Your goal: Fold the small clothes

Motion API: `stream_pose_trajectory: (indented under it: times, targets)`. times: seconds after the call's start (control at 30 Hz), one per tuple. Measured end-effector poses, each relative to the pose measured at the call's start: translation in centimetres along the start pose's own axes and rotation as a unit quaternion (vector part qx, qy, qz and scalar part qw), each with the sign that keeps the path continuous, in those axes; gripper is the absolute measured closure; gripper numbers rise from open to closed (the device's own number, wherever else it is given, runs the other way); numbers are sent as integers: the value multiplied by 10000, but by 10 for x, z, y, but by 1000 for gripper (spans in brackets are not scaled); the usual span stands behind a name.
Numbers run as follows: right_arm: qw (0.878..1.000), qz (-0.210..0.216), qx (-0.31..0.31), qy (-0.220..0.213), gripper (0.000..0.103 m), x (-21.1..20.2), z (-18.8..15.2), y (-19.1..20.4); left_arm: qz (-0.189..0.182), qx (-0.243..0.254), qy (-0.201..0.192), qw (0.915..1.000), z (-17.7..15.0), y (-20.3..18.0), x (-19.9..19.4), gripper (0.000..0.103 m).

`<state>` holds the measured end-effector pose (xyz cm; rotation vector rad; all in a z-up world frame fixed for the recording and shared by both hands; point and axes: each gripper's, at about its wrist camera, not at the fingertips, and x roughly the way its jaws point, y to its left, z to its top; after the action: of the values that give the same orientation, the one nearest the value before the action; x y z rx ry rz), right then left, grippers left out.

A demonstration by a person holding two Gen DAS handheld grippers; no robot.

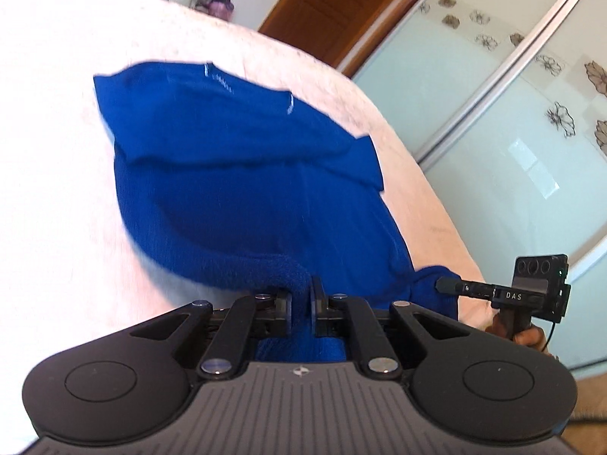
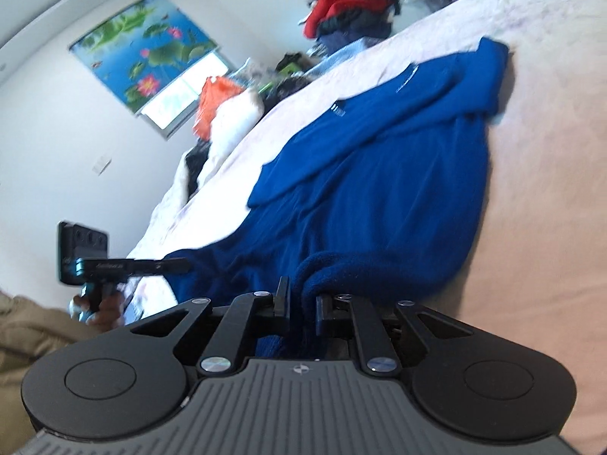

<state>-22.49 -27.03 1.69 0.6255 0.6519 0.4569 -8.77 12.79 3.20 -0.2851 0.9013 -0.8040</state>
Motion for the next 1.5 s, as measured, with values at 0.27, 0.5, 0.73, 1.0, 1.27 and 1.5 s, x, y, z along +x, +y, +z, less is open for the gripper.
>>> stream_pose_trajectory:
  times: [0.27, 0.5, 0.73, 1.0, 1.27, 1.5]
  targets:
    - [9964, -722, 448, -29, 83, 31, 16, -34, 418, -250, 83, 9988, 15, 22, 30, 95]
    - [9949, -144, 998, -50, 53, 23, -5, -44, -257, -1234, 262, 9917, 5, 54, 25, 94]
    - [9931, 220, 1109, 322, 55, 17, -27, -37, -369, -1095, 451, 9923, -10, 58, 22, 90]
    - [9949, 123, 900, 434, 72, 25, -33, -28, -423, -815, 509, 9945, -21, 49, 20, 36]
    - [9959, 298, 846, 155, 80, 12, -30, -20, -486, -210, 426, 9977, -15, 24, 15, 87]
    - [9931, 828, 593, -589, 85, -14, -3, 0, -818, -31, -552, 9951, 1, 9, -31, 89]
